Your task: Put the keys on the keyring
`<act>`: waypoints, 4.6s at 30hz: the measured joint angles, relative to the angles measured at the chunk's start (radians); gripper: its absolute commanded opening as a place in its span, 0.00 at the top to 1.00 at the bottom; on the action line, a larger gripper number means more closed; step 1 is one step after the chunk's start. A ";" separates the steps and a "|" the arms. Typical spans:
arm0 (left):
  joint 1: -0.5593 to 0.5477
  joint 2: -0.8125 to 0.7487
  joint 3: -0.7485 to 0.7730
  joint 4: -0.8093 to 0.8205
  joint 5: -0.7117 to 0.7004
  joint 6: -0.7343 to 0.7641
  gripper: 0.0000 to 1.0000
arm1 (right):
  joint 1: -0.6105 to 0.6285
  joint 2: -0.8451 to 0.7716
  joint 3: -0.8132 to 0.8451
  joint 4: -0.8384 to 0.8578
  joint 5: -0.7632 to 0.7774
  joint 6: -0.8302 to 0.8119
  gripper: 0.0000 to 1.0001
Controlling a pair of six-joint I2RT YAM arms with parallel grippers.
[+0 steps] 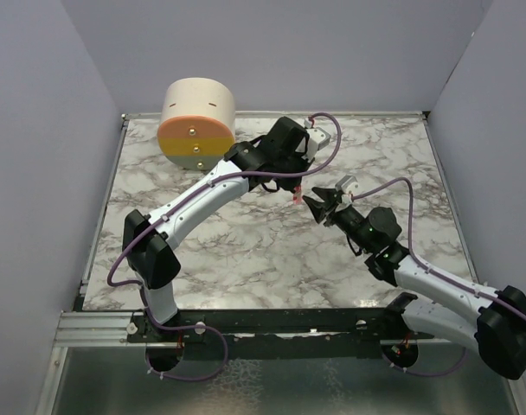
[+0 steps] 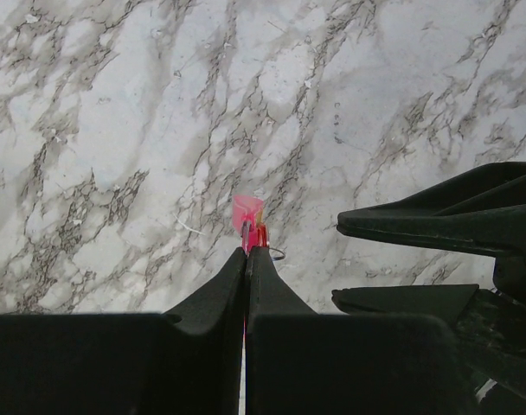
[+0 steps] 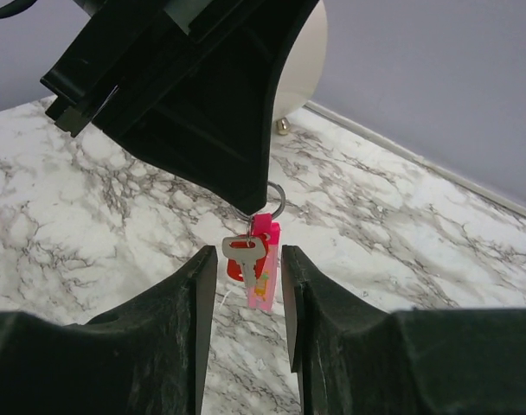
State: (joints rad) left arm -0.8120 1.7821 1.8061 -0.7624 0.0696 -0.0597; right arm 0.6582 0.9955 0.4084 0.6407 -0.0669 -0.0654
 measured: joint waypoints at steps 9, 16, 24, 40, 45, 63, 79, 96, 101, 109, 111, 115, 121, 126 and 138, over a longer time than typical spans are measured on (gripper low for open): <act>0.000 0.000 0.000 -0.026 0.000 0.009 1.00 | 0.000 0.058 0.000 -0.006 -0.035 -0.008 0.64; -0.005 0.000 0.000 -0.026 0.000 0.010 1.00 | 0.000 0.065 0.000 -0.006 -0.041 -0.008 0.64; -0.038 0.000 0.000 -0.026 0.000 0.010 1.00 | 0.000 0.067 0.000 -0.004 -0.041 -0.008 0.65; -0.062 0.000 0.000 -0.028 -0.012 0.010 1.00 | 0.000 0.067 0.000 -0.003 -0.016 -0.008 0.98; -0.062 0.000 0.000 -0.029 -0.014 0.010 1.00 | 0.000 0.067 0.000 -0.004 0.005 -0.007 0.99; -0.066 -0.013 -0.024 -0.016 -0.011 0.010 1.00 | 0.004 0.065 0.000 -0.003 0.098 -0.006 0.99; -0.077 0.013 0.026 -0.080 -0.015 0.006 1.00 | 0.008 0.049 0.000 -0.011 0.113 -0.005 0.77; -0.069 0.080 0.187 -0.254 -0.066 0.124 1.00 | 0.002 -0.085 -0.009 -0.019 0.194 0.016 0.48; -0.047 0.080 0.187 -0.265 -0.061 0.220 1.00 | 0.002 -0.084 -0.034 -0.011 0.191 0.015 0.47; -0.025 0.056 0.162 -0.268 0.015 0.412 1.00 | 0.002 -0.048 -0.036 -0.006 0.117 -0.001 0.47; -0.026 0.038 0.140 -0.272 0.047 0.462 1.00 | 0.002 -0.040 -0.036 0.002 0.089 -0.006 0.47; -0.026 0.027 0.132 -0.301 0.104 0.526 1.00 | 0.002 -0.022 -0.036 0.021 0.039 -0.015 0.50; -0.025 0.027 0.132 -0.359 0.171 0.573 1.00 | 0.002 -0.016 -0.066 0.077 -0.042 -0.030 0.56; -0.025 0.037 0.148 -0.403 0.206 0.594 1.00 | 0.002 -0.017 -0.098 0.119 -0.115 -0.045 0.57; -0.025 0.053 0.184 -0.451 0.264 0.616 1.00 | 0.002 0.020 -0.138 0.240 -0.269 -0.089 0.62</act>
State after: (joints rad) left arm -0.8368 1.8351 1.9900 -1.2133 0.3340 0.5564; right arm 0.6598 1.0153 0.2699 0.8810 -0.3355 -0.1543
